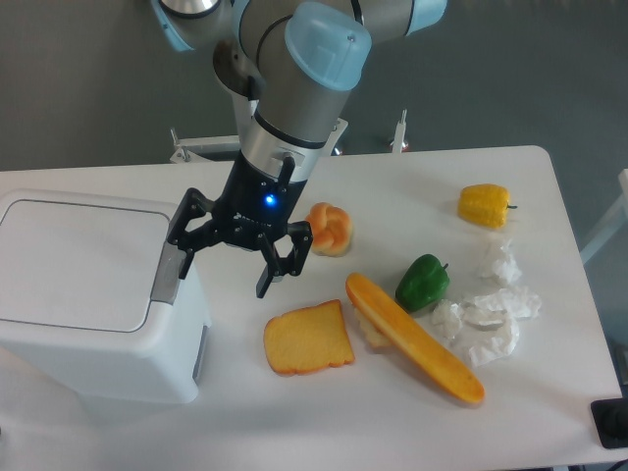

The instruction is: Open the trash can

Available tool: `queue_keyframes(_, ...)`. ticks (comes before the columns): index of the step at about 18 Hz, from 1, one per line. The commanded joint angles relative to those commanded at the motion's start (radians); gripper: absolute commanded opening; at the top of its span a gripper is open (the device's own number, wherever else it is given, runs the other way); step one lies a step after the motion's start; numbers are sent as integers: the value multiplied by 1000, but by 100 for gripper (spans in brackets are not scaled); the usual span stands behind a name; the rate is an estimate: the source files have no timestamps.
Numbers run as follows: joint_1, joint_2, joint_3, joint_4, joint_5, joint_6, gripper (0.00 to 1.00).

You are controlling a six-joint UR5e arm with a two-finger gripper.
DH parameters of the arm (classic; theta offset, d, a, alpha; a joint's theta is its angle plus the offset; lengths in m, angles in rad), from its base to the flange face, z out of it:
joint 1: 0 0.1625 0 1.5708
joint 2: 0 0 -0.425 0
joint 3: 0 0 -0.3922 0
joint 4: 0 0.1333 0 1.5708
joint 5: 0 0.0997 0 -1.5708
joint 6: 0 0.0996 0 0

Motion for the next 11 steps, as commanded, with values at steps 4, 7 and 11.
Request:
queue_keyframes(4,0,-2,0,0,0,0,100)
queue_keyframes(7,0,-5,0,0,0,2,100)
queue_keyframes(11,-5,-8,0,12,2,0,100)
